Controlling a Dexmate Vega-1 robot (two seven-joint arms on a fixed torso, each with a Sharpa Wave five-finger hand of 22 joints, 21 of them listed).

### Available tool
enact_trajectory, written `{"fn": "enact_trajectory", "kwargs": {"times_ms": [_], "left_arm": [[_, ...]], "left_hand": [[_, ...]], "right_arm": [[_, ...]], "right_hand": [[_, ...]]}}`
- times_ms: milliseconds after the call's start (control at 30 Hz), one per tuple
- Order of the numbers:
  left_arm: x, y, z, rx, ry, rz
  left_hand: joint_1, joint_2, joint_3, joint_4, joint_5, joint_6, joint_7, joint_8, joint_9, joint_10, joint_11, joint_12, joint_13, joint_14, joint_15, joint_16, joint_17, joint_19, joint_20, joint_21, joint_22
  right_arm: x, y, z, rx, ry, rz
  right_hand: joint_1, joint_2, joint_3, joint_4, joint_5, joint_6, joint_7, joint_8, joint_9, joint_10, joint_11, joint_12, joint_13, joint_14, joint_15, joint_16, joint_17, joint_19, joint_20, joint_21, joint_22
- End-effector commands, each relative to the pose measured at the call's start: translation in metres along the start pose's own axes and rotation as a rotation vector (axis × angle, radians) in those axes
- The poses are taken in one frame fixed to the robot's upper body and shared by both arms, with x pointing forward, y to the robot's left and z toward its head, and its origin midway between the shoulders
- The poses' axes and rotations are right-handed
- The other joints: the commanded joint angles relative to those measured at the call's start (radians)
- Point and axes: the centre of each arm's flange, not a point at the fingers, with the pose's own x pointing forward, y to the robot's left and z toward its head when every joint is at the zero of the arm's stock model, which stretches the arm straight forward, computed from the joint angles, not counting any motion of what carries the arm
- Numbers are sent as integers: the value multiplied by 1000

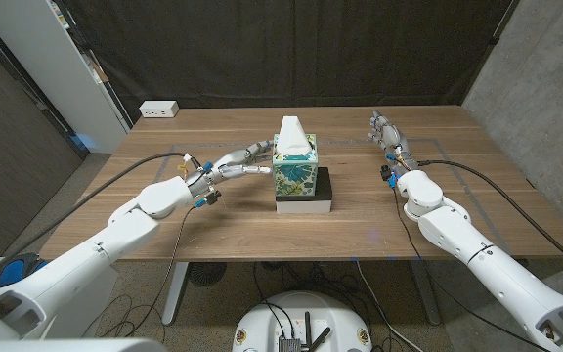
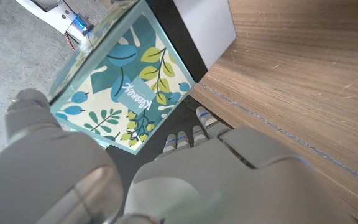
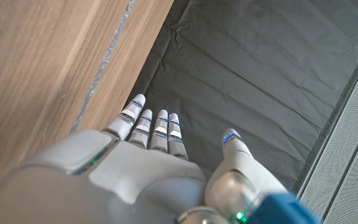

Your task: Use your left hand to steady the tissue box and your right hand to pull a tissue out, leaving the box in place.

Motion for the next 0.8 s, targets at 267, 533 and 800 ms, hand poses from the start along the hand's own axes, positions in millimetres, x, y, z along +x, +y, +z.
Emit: {"fn": "enact_trajectory", "kwargs": {"times_ms": [267,533,800], "left_arm": [[24,-3,0,-25,-38,-80],[26,-3,1,-60,-35,-74],[21,-4,1,-94,-35,-21]], "left_hand": [[94,14,-57,2,8,-88,-7,10,8,59,-32,18,1,199,-54,13,1,184,-8,38,8],[238,78,-56,2,-35,153,-18,86,17,263,-73,29,4,421,-127,20,1,293,-25,46,12],[393,211,42,1,-246,482,-36,245,39,519,-72,37,19,537,-109,0,7,296,18,18,16]], "right_arm": [[-7,-5,0,-9,-8,-30],[-8,-7,-2,-7,-1,-34],[-6,-8,-3,-8,0,-27]], "right_hand": [[9,5,2,-9,0,11,2,9,3,9,1,3,1,7,2,-1,2,5,1,0,3],[8,5,2,-10,-1,11,2,8,3,9,1,3,1,7,3,-1,2,5,1,-1,3],[7,5,2,-12,-1,11,2,8,3,9,1,2,1,7,3,-1,2,5,1,-1,3]]}}
